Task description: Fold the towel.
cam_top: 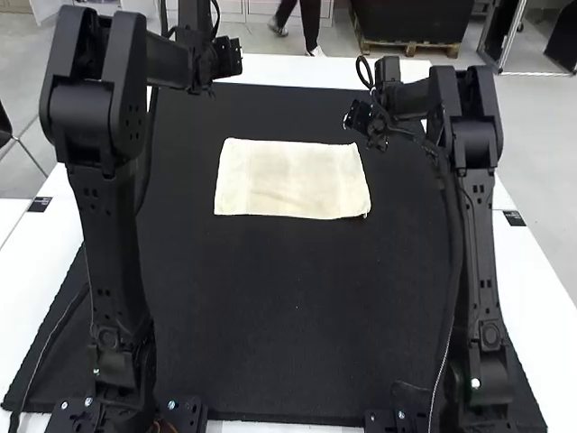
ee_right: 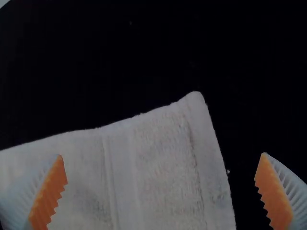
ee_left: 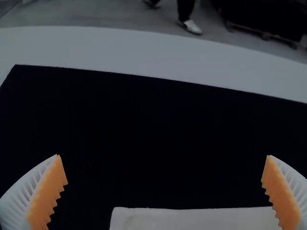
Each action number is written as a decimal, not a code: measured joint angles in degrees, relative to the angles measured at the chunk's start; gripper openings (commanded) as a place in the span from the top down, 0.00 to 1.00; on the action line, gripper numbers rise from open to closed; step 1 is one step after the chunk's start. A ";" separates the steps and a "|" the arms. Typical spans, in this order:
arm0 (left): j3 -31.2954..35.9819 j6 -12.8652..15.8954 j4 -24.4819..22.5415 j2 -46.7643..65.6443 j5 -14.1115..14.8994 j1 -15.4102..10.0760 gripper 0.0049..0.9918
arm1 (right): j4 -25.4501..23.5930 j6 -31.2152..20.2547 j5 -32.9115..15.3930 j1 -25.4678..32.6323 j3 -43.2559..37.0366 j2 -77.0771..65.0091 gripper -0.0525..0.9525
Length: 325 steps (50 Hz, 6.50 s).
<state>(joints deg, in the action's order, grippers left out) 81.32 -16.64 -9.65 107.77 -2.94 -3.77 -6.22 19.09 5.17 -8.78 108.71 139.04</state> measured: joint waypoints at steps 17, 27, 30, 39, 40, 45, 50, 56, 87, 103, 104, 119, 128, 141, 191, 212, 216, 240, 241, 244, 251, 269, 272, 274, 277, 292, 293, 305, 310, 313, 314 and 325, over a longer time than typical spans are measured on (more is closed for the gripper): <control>0.24 -0.17 0.44 1.05 0.00 -0.66 0.03 | -1.22 1.51 0.66 0.00 4.87 5.01 0.04; 0.26 -0.17 0.44 1.05 0.00 -1.07 0.03 | -1.44 2.36 0.66 0.00 6.12 6.58 0.04; 0.26 -0.17 0.44 1.05 0.00 -1.07 0.03 | -1.44 2.45 0.66 0.02 6.99 7.04 0.04; 0.26 -0.17 0.44 1.05 0.00 -1.07 0.03 | -1.70 2.80 0.66 0.07 10.16 9.01 0.04; 0.26 -0.17 0.44 1.05 0.00 -1.07 0.03 | -1.84 2.82 0.66 0.07 10.38 9.18 0.04; 0.26 -0.17 0.44 1.07 0.00 -1.07 0.03 | -2.03 2.97 0.68 0.07 11.02 10.45 0.04; 0.26 -0.17 0.44 1.07 0.00 -1.07 0.03 | -2.05 3.02 0.57 0.07 11.15 11.41 0.04; 0.26 -0.17 0.44 1.07 0.00 -1.07 0.03 | -2.29 3.26 0.66 0.22 12.48 11.58 0.04; 0.26 -0.17 0.44 1.07 0.00 -1.11 0.03 | -4.68 5.62 1.62 0.44 14.75 13.31 0.44; 0.26 -0.17 0.46 1.07 0.00 -1.11 0.03 | -5.99 6.86 3.54 0.42 14.75 13.33 0.73; 0.26 -0.17 0.46 1.07 0.00 -1.11 0.03 | -6.01 6.93 3.63 0.42 14.73 13.33 0.74; 0.26 -0.17 1.07 1.88 0.33 -1.11 0.03 | -8.04 7.82 3.98 0.42 14.71 13.31 0.96; 0.33 -1.01 1.70 5.01 1.31 -1.11 0.03 | -9.11 7.91 4.07 0.42 14.73 13.31 0.96; 7.06 -2.69 5.68 11.89 2.80 -0.15 0.03 | -9.35 7.98 4.11 0.39 14.71 13.29 0.96; 25.75 -5.79 17.35 30.51 5.90 4.33 0.03 | -11.19 9.75 6.91 0.37 11.43 8.07 0.96; 33.62 -5.77 20.35 38.14 5.97 2.01 0.03 | -11.06 10.10 7.10 0.37 11.43 6.12 0.96; 35.01 -5.77 21.05 39.01 5.97 1.31 0.03 | -11.10 10.10 7.13 0.37 11.43 6.12 0.96; 35.82 -5.79 22.71 39.08 5.95 0.81 0.03 | -11.08 10.47 7.58 0.37 11.43 6.12 0.96; 35.85 -5.77 22.71 39.08 5.95 0.87 0.03 | -11.08 10.49 7.63 0.37 11.43 6.12 0.96; 35.85 -5.77 22.73 39.08 5.81 0.87 0.03 | -11.06 10.51 7.76 0.37 11.43 6.12 0.96; 35.82 -5.77 22.73 39.08 5.51 0.87 0.03 | -11.06 10.54 7.96 0.37 11.43 6.12 0.96; 35.82 -5.73 23.21 39.08 3.56 0.87 0.03 | -11.04 10.54 7.98 0.37 11.43 6.12 0.96; 35.82 -5.75 23.21 39.08 3.32 0.87 0.03 | -11.06 10.54 7.98 0.37 11.43 6.12 0.96; 35.82 -5.73 23.23 39.17 3.30 0.87 0.03 | -11.06 10.54 7.98 0.37 11.43 6.12 0.96; 35.82 -5.73 23.28 39.34 3.15 0.87 0.03 | -11.04 10.54 7.98 0.37 11.43 6.12 0.96; 36.28 -5.53 23.58 40.41 2.71 0.87 0.12 | -11.04 10.75 7.98 0.37 11.43 6.12 0.96; 36.28 -5.51 23.63 40.41 2.69 0.87 0.15 | -11.04 10.78 7.98 0.37 11.43 6.12 0.96; 36.28 -5.25 24.90 40.41 3.02 1.03 0.65 | -11.06 10.93 8.00 0.37 11.43 6.12 0.96; 36.26 -5.27 25.11 40.41 3.65 0.96 0.70 | -11.04 10.93 8.07 0.37 11.43 6.12 0.96; 36.26 -5.27 25.44 40.44 3.80 0.85 0.75 | -11.06 10.93 8.17 0.35 11.43 6.10 0.96; 36.26 -5.25 25.53 40.41 3.82 0.85 0.78 | -11.06 10.93 8.17 0.37 11.43 6.12 0.96; 36.20 -4.33 26.14 40.41 4.28 0.74 0.86 | -11.06 10.93 8.37 0.37 11.43 6.12 0.96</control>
<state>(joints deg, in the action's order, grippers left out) 117.51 -20.97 16.49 148.18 1.34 -3.03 -17.28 30.02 13.54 -8.40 120.14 145.16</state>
